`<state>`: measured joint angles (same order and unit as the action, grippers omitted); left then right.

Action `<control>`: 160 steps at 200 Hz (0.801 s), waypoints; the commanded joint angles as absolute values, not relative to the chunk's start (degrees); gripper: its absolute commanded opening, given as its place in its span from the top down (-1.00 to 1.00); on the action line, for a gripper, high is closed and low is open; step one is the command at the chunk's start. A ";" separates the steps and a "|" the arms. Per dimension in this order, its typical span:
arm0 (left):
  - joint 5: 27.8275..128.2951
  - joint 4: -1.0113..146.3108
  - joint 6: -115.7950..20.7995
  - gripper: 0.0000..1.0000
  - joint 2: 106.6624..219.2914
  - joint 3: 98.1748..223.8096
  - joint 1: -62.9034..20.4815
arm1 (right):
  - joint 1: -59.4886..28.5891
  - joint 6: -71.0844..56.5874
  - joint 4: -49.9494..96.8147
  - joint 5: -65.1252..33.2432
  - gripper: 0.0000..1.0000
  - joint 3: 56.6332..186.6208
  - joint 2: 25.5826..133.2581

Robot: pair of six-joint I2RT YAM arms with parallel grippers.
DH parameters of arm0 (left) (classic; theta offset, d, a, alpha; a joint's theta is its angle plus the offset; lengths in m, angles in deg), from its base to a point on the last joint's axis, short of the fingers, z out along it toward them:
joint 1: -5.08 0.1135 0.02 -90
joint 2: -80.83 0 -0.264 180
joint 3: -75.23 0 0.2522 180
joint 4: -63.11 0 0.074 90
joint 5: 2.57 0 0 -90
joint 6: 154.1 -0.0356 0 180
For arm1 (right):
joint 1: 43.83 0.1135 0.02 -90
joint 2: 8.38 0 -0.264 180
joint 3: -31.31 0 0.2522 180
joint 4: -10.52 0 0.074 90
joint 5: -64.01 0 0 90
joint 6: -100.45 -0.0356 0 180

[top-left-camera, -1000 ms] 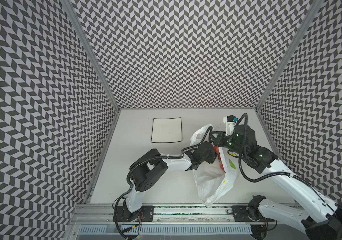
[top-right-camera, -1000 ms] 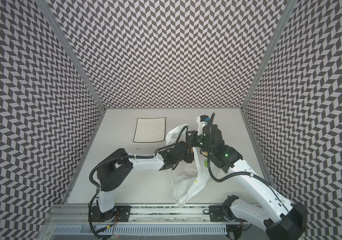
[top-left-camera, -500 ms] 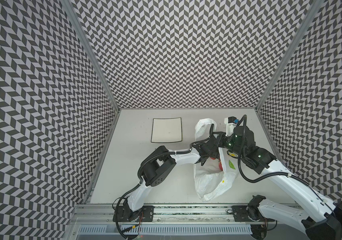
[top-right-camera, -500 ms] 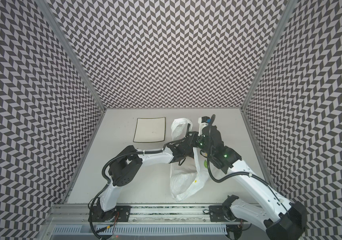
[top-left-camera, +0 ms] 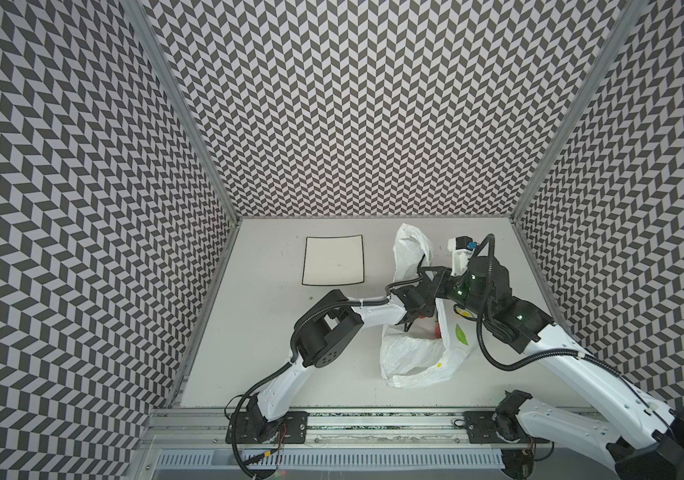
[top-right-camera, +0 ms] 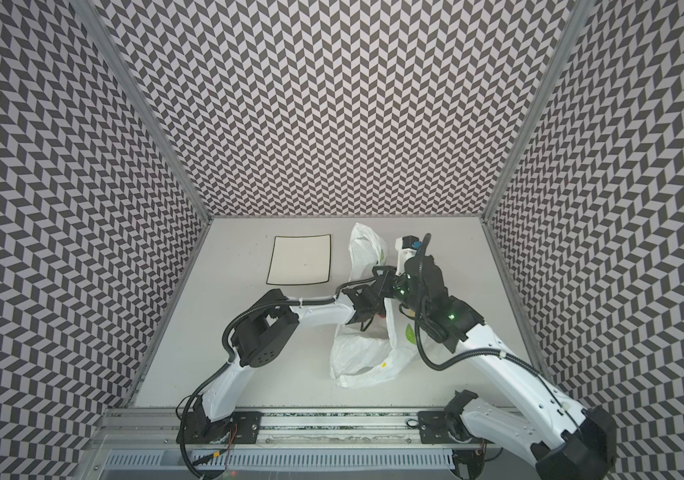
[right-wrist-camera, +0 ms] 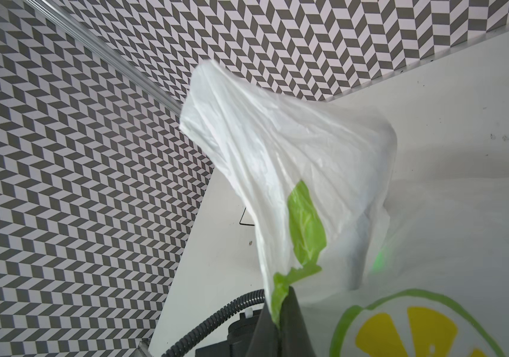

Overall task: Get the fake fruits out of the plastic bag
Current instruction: 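Lower the open left gripper onto a fake strawberry inside the bag, then close the left gripper on the strawberry and lift it out of the bag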

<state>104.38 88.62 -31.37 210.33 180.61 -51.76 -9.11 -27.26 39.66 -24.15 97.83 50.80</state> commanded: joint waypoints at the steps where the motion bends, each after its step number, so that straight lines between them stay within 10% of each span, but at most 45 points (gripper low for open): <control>1: 102.71 91.22 -31.01 0.04 212.33 180.90 -51.64 | -8.67 -28.00 35.59 -24.80 1.00 97.18 49.96; 76: 103.01 72.31 -40.12 0.53 196.05 163.63 -52.48 | -8.93 -25.94 41.00 -32.07 1.00 96.35 50.78; 160: 97.34 57.90 -49.61 0.65 179.34 144.58 -54.61 | -9.64 -25.73 42.65 -34.10 1.00 96.81 50.21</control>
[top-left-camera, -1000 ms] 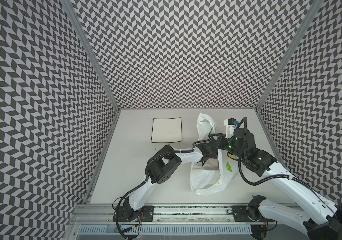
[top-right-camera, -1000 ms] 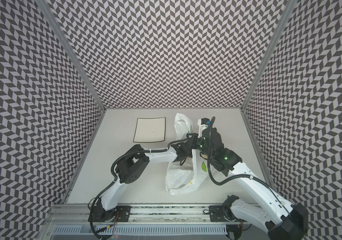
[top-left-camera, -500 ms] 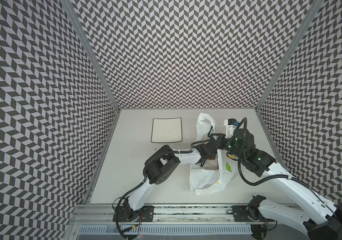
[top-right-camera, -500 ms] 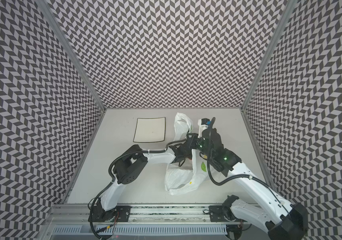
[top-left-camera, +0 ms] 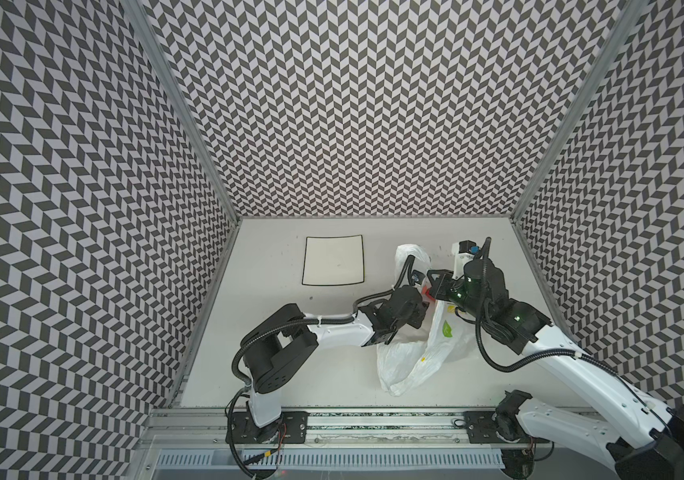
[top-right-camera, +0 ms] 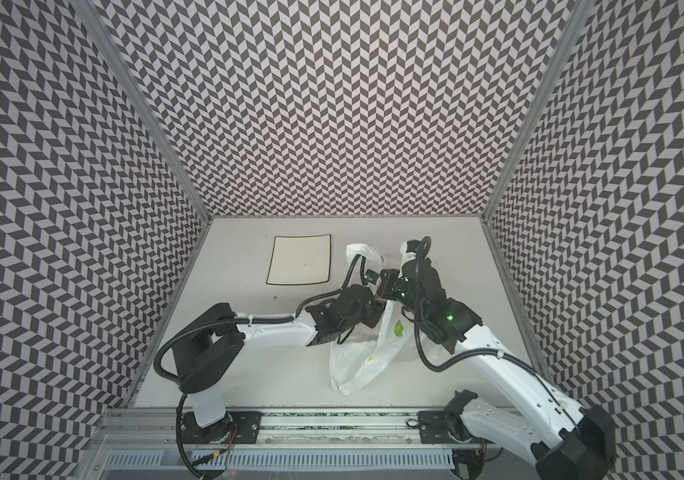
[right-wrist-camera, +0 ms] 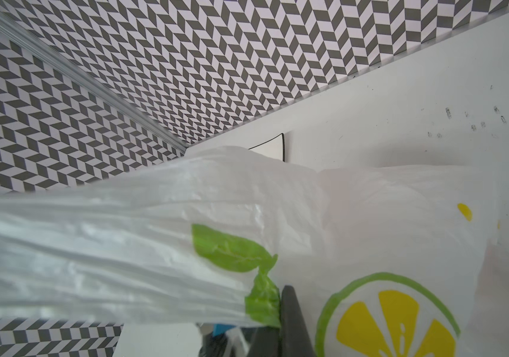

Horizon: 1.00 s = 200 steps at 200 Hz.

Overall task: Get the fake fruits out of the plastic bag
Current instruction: 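Close the left gripper on the strawberry and lift it out of the bag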

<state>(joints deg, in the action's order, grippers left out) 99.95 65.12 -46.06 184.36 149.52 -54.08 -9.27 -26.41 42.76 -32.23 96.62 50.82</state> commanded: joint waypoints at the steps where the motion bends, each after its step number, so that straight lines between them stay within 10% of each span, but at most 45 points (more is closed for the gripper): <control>1: 97.27 57.67 -49.65 0.65 179.00 144.30 -54.65 | -9.69 -25.70 42.65 -34.13 1.00 96.83 50.18; 200: 90.50 57.57 -59.33 0.69 141.89 123.27 -57.67 | -9.91 -25.69 38.43 -31.48 1.00 92.36 53.50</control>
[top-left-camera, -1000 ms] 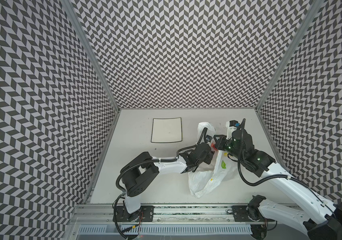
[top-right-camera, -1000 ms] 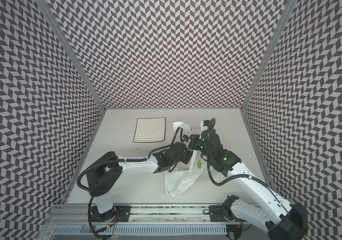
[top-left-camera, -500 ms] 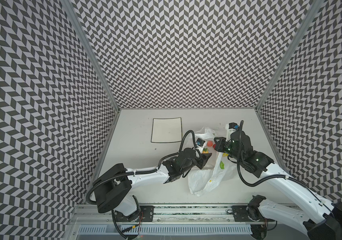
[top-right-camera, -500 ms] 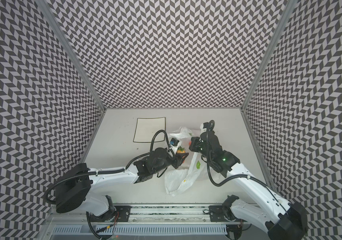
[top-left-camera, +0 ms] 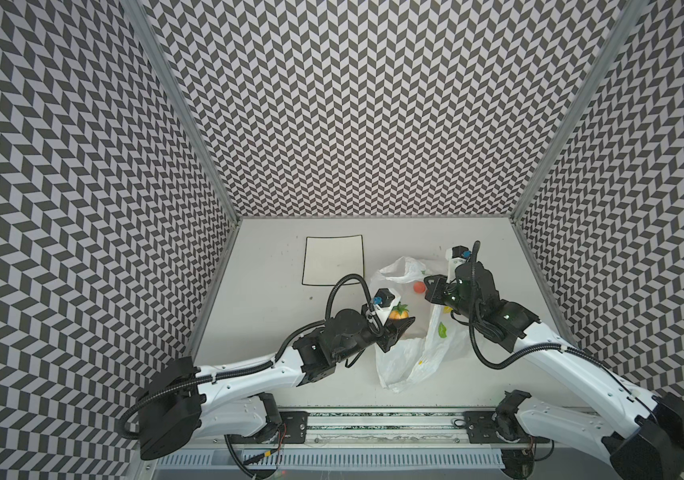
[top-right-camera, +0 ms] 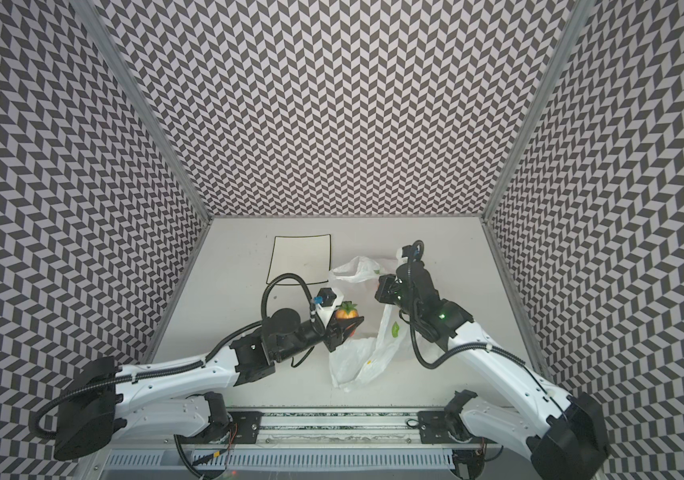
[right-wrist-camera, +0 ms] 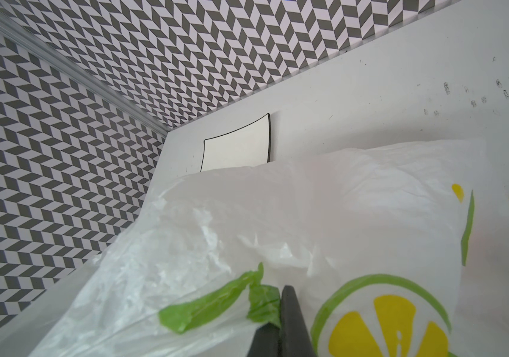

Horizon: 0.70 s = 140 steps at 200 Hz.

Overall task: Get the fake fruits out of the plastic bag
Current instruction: 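Close the left gripper on the strawberry and lift it out of the bag, then carry the strawberry with the left gripper over the white plate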

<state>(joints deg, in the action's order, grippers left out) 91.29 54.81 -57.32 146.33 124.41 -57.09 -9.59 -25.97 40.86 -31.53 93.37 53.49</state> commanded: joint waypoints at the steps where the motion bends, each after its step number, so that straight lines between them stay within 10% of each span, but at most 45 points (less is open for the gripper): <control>1: 90.50 57.68 -59.34 0.69 141.60 123.18 -57.67 | -9.91 -25.68 38.43 -31.50 1.00 92.36 53.49; 140: 106.08 73.56 -50.78 0.72 120.45 129.66 -54.09 | -10.08 -26.46 39.58 -32.47 1.00 89.64 52.35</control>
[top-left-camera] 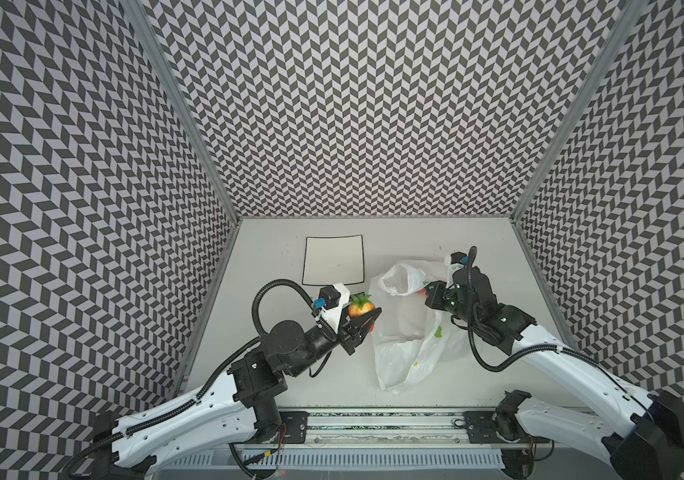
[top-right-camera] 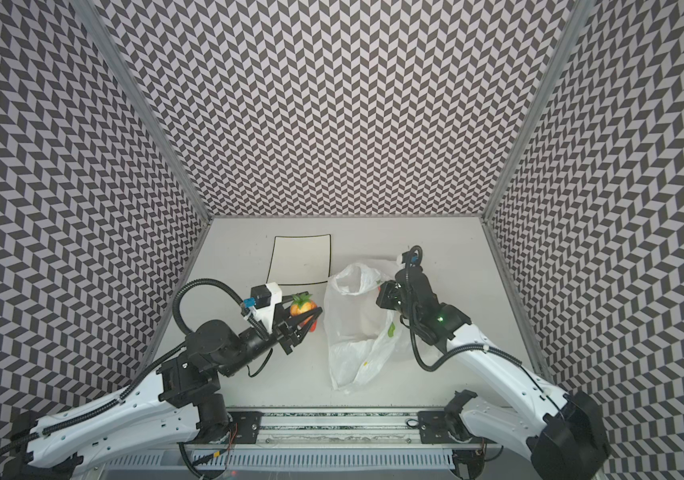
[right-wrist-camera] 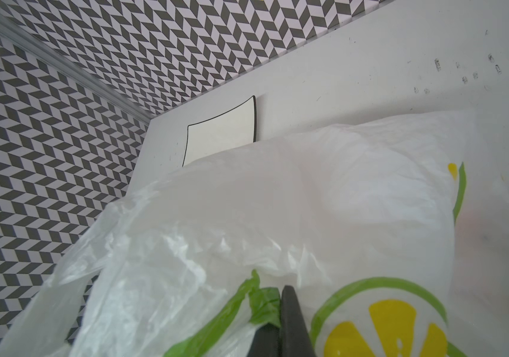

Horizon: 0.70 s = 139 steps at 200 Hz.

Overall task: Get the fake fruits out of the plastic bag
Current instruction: 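Carry the strawberry with the left gripper over the white plate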

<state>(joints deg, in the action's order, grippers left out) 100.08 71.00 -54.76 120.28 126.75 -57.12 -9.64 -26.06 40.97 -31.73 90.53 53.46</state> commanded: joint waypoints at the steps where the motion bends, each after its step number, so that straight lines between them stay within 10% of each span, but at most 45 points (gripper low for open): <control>1: 106.03 73.59 -50.63 0.72 120.55 129.67 -53.95 | -10.08 -26.46 39.58 -32.44 1.00 89.64 52.31; 68: 93.88 75.27 -37.75 0.83 137.77 134.42 -27.18 | -10.08 -26.89 40.43 -30.63 1.00 89.83 50.11; 139: 88.52 72.61 -41.25 0.83 171.06 150.52 -17.38 | -10.05 -27.81 43.64 -29.36 1.00 90.60 46.11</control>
